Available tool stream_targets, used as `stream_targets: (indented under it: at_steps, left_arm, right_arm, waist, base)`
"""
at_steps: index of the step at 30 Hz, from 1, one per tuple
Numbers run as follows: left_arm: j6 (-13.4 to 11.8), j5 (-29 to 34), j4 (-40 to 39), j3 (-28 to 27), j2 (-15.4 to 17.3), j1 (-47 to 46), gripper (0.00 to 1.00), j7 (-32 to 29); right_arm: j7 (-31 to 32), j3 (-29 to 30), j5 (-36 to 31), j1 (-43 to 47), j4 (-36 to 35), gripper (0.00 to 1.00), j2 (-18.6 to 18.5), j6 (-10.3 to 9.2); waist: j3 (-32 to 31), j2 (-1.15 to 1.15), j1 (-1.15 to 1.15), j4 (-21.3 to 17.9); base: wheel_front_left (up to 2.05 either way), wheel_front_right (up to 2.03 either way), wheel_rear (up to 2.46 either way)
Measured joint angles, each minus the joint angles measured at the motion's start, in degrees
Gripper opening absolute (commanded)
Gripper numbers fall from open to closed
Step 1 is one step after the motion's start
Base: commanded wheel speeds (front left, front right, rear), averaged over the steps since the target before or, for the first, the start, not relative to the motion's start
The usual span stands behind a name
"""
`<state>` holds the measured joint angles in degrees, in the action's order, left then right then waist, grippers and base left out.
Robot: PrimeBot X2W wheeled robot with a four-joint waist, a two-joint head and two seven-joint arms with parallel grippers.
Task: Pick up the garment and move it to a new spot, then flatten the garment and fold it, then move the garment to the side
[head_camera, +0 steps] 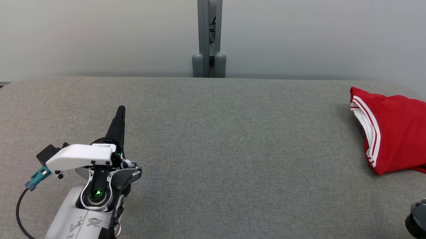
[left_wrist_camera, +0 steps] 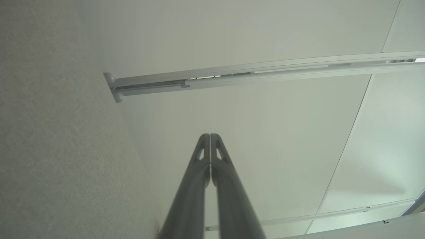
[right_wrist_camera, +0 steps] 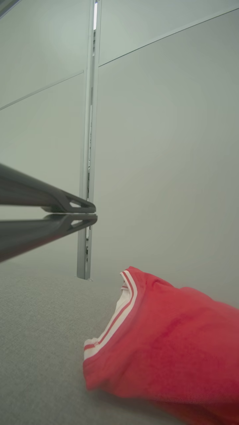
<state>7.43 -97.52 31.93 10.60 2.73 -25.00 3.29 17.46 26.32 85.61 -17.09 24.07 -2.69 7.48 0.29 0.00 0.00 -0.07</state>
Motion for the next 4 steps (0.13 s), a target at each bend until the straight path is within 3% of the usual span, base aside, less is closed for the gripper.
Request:
stream_targets:
  at_steps: [4]
  left_arm:
    - [0.0,0.0,0.0,0.0,0.0,0.0,0.0,0.0]
  right_arm:
    - [0.0,0.0,0.0,0.0,0.0,0.0,-0.01,0.0]
  waist:
    - [0.0,0.0,0.0,0.0]
  base:
    - [0.0,0.0,0.0]
